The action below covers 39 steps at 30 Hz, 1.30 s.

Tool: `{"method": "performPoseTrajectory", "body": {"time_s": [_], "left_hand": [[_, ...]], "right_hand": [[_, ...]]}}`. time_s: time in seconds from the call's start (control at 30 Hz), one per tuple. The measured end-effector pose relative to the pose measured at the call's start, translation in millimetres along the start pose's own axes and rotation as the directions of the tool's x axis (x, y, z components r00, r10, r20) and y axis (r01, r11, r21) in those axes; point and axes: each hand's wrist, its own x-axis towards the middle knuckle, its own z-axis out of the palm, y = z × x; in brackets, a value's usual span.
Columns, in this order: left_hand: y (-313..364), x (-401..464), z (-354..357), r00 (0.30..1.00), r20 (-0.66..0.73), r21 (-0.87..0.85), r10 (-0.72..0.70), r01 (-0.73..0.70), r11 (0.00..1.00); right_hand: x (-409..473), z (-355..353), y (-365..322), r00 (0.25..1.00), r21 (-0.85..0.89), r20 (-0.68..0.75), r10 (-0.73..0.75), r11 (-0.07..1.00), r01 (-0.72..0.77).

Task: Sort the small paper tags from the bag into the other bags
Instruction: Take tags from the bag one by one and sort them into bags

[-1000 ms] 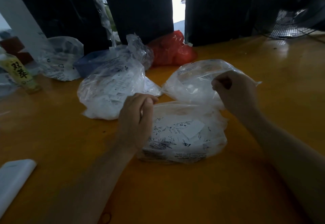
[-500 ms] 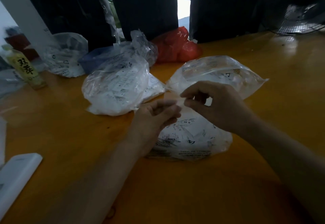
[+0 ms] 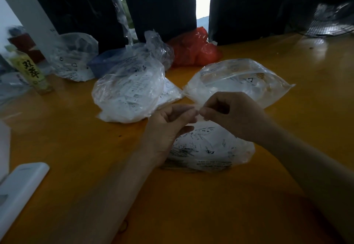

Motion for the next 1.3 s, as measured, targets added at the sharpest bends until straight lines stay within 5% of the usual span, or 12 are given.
{"method": "performPoseTrajectory", "body": {"time_s": [0.23,0.47,0.63,0.77,0.93,1.3], "left_hand": [[3.6,5.9,-2.7,0.997,-0.067,-0.291,-0.026,0.005,0.957],[4.8,5.4,-5.7,0.987,-0.086,-0.269,-0.138,0.111,0.957],[0.3,7.0,-7.0,0.971,-0.138,-0.227,-0.193,0.159,0.961],[-5.2,6.6,-6.0,0.978,-0.129,-0.187,-0.167,0.141,0.972],[-7.9,6.0,-3.5,0.986,-0.102,-0.236,-0.130,0.103,0.966],[-10.6,2.0,0.5,0.996,-0.091,-0.052,0.011,-0.016,0.999]], "right_hand": [[1.7,-0.3,7.0,0.999,-0.182,0.039,-0.017,0.983,0.024],[3.0,-19.4,26.6,0.867,-0.486,0.492,0.077,0.850,0.200],[8.8,-19.5,26.9,0.973,-0.361,0.228,0.041,0.931,0.045],[9.1,-17.3,25.6,0.984,-0.039,-0.066,0.164,0.985,-0.167],[10.1,-18.6,25.0,0.961,0.221,-0.113,0.254,0.949,-0.225],[7.5,-17.8,13.1,0.968,0.393,-0.173,0.180,0.914,-0.100]]}}
